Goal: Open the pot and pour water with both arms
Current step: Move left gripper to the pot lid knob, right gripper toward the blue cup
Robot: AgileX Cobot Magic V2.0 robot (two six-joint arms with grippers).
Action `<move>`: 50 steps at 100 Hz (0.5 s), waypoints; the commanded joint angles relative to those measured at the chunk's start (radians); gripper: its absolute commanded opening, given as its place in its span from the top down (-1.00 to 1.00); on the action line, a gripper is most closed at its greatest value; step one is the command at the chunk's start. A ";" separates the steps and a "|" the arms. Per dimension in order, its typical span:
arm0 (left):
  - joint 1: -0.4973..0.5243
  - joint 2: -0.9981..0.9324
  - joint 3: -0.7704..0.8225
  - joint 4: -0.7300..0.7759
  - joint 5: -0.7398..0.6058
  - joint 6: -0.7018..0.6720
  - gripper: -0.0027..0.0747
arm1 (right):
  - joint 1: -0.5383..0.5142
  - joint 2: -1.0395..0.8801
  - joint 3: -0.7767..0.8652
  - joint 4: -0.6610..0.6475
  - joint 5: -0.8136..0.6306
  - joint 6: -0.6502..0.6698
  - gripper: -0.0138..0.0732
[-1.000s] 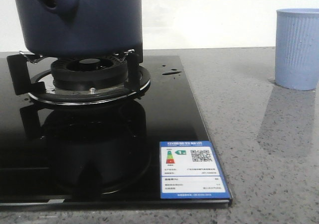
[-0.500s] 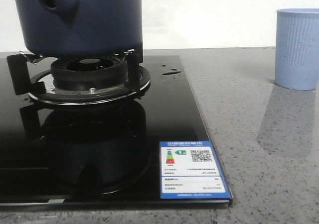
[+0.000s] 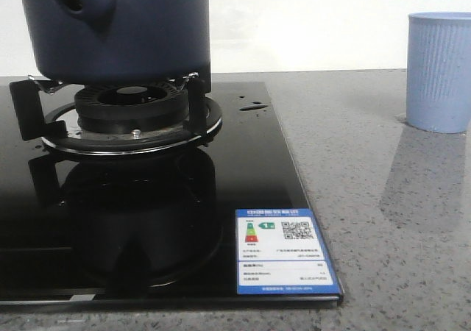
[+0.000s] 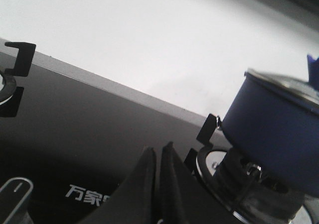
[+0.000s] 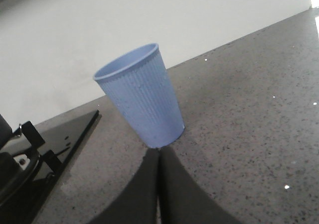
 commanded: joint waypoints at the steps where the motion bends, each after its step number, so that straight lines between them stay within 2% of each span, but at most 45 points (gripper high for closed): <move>1: 0.001 -0.024 -0.006 -0.039 -0.089 -0.011 0.97 | -0.008 -0.020 -0.001 0.040 -0.092 -0.008 0.82; 13: 0.001 -0.019 -0.050 -0.021 -0.085 -0.011 0.97 | -0.008 -0.011 -0.069 0.037 -0.066 -0.009 0.82; 22: 0.001 0.011 -0.105 0.049 -0.066 -0.010 0.97 | -0.008 0.027 -0.144 -0.014 0.013 -0.038 0.82; 35: -0.006 0.104 -0.221 0.162 -0.001 -0.010 0.97 | -0.008 0.167 -0.290 -0.094 0.125 -0.085 0.82; 50: -0.029 0.241 -0.372 0.168 0.089 -0.001 0.97 | -0.008 0.362 -0.448 -0.162 0.285 -0.089 0.82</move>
